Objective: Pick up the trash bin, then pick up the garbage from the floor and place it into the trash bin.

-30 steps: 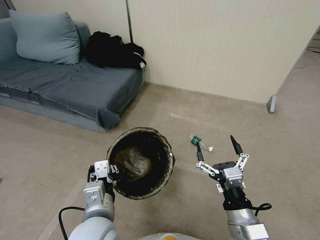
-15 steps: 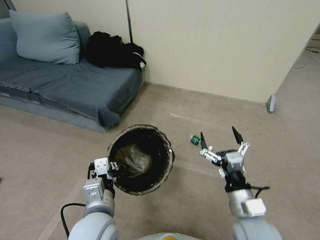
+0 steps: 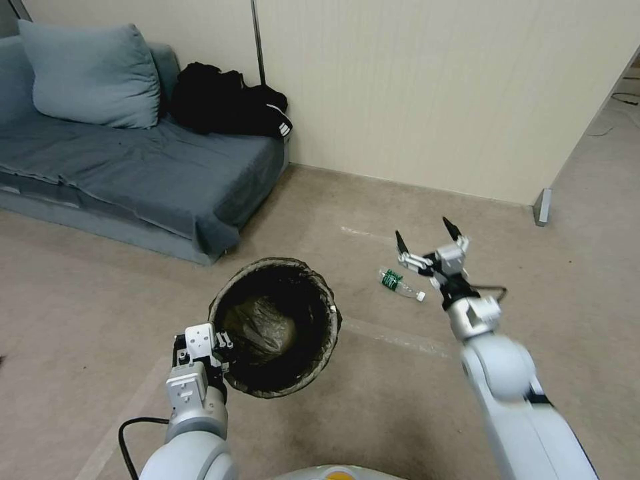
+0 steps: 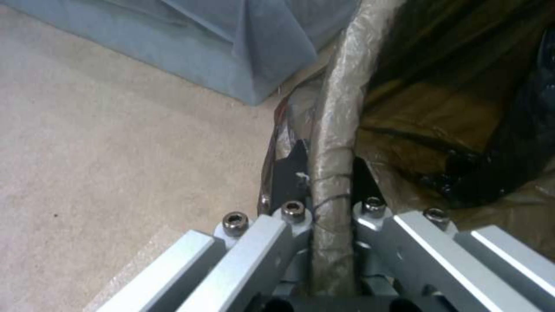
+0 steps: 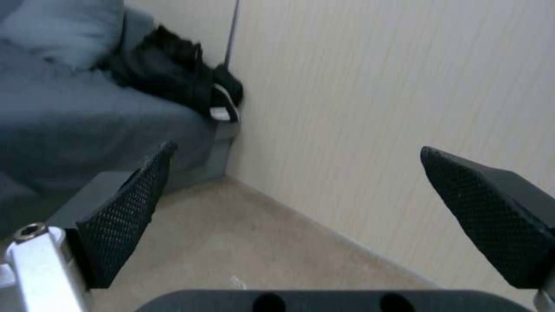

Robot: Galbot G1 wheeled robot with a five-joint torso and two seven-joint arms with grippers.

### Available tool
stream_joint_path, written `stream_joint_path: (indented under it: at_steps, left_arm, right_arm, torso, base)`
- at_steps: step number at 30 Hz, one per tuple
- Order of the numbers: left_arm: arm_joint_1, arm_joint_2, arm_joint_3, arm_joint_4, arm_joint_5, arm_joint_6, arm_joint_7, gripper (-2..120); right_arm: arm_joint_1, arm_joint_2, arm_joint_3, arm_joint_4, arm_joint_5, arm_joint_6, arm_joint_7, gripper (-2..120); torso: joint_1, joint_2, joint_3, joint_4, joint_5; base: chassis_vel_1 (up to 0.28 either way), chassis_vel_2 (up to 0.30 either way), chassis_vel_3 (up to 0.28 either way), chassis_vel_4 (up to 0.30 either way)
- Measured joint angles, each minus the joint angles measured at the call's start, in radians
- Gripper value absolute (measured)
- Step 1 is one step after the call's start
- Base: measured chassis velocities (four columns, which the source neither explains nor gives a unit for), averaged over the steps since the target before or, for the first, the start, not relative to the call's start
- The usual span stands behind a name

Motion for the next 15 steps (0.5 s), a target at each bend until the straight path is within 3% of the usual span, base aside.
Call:
stream_joint_path:
  at_steps: [4,11,15]
  left_arm:
    - [0.008,-0.016,0.009,0.000,0.020,-0.001,0.000,0]
    - [0.017,-0.021,0.015,0.000,0.031,-0.001,0.000,0]
    - [0.027,-0.024,0.017,-0.003,0.040,-0.003,0.000,0]
  right_arm:
    - [0.207,-0.013,-0.068,-0.277,-0.010,-0.013,-0.024,100]
    - [0.342,-0.009,-0.118,-0.483,-0.042,-0.002,-0.071,100]
    - [0.449,0.004,-0.141,-0.686,-0.089,0.013,-0.118,100]
  torso:
    - [0.000,0.000,0.000,-0.0001,0.0002]
    - [0.000,0.000,0.000,0.0001,0.0001]
    - [0.000,0.000,0.000,0.0000,0.0000]
  base:
    - [0.000,0.000,0.000,0.000]
    - [0.000,0.000,0.000,0.000]
    - [0.000,0.000,0.000,0.000]
